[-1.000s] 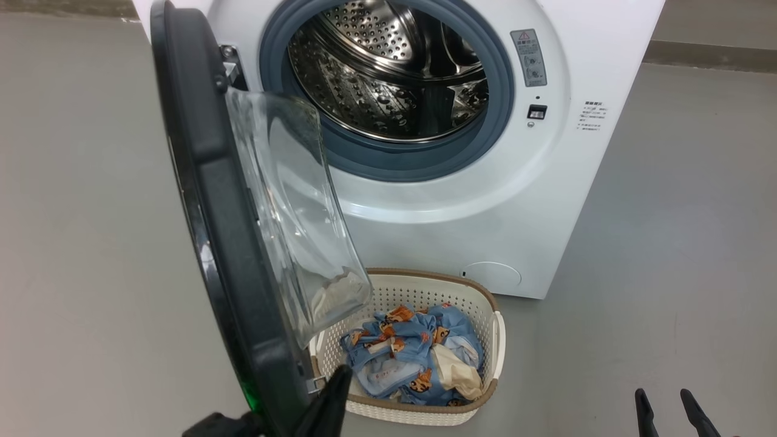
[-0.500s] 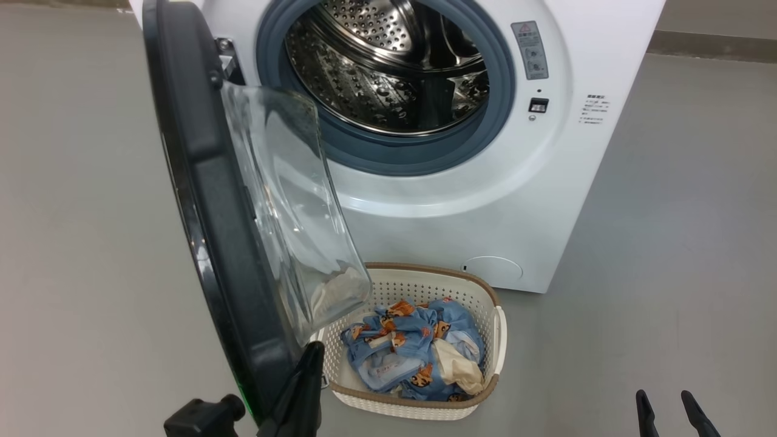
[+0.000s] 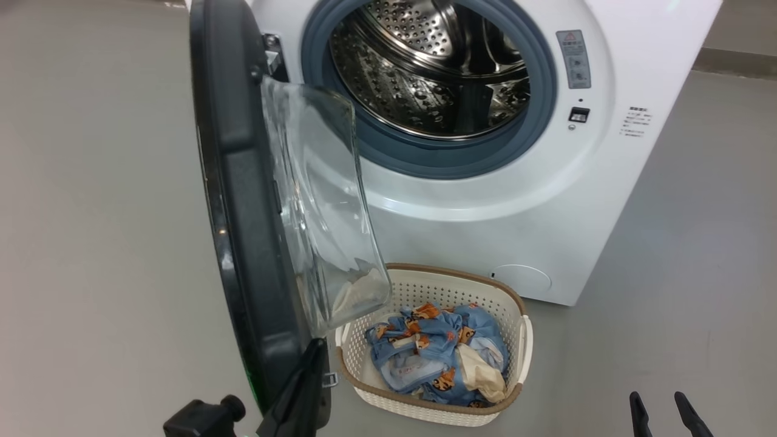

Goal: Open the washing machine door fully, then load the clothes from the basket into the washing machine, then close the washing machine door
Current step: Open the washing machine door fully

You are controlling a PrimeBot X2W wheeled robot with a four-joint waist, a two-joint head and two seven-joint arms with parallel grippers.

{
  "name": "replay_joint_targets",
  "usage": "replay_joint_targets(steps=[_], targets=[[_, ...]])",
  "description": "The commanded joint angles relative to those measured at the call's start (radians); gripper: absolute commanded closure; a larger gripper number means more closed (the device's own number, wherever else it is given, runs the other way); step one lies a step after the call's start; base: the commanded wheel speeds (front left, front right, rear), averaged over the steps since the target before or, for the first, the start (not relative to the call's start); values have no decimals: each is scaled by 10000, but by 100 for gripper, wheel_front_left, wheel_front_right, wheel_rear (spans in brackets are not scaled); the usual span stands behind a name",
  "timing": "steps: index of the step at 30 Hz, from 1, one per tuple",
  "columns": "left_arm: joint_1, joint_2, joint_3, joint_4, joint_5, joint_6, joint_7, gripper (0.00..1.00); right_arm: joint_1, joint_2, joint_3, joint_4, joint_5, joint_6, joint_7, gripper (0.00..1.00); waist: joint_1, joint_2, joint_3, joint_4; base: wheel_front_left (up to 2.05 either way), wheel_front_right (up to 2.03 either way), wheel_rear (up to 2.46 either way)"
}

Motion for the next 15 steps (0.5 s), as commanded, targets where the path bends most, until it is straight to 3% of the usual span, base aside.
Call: replay_joint_targets(steps=[1, 15], targets=[[-480, 41, 614, -155, 70, 236, -210, 100, -49, -139, 279, -179, 62, 17, -120, 0, 1, 0, -23, 202, 0, 0, 0], [-807, 225, 1561, 693, -19, 592, -769, 100, -99, -139, 418, -172, -37, 17, -120, 0, 1, 0, 236, 769, 0, 0, 0]])
